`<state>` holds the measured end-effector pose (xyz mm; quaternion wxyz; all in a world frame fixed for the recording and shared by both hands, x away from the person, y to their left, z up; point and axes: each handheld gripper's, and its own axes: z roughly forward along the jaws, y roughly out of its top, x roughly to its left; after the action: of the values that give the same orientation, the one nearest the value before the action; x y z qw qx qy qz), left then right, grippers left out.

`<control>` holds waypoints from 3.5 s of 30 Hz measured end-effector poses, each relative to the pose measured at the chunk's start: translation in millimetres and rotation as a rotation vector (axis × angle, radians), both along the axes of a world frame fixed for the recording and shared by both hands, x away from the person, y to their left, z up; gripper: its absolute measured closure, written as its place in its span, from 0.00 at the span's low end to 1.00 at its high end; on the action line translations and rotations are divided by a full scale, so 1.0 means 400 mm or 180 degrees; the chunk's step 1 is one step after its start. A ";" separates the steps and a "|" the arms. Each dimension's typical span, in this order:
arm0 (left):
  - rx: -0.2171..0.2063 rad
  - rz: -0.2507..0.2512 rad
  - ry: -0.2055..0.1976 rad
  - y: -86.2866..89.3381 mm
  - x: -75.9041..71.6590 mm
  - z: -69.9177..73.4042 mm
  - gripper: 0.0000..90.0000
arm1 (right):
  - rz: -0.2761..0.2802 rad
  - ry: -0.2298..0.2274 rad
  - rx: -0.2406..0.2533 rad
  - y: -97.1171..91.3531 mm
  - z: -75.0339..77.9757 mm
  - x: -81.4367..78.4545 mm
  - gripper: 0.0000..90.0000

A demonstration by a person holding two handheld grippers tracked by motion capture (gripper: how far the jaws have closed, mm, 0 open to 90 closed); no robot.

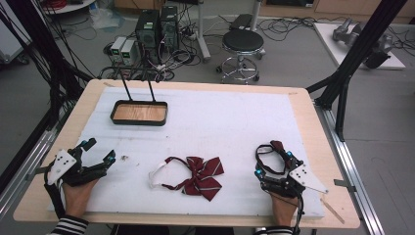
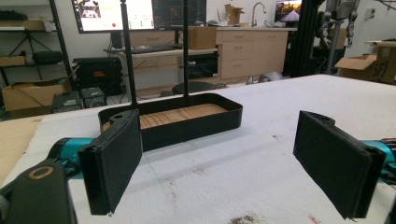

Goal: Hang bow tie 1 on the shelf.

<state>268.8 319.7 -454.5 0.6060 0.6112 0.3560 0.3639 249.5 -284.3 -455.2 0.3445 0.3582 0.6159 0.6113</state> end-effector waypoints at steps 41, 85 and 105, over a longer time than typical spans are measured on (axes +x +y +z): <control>0.0304 -0.0708 0.0158 -0.053 0.055 0.142 0.18 | -0.0007 -0.0007 -0.0005 0.000 0.000 0.000 0.03; 0.1519 -0.2306 0.0725 -0.427 0.131 0.238 0.18 | -0.0010 0.0001 0.0030 -0.001 -0.001 -0.002 0.03; 0.2310 -0.2645 0.1142 -0.565 0.137 0.200 0.20 | -0.0010 -0.0012 0.0023 -0.001 -0.001 -0.002 0.03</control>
<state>323.4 93.8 -374.7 0.3798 0.9204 0.0358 0.0850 248.8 -284.6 -455.5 0.3453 0.3594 0.6125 0.6136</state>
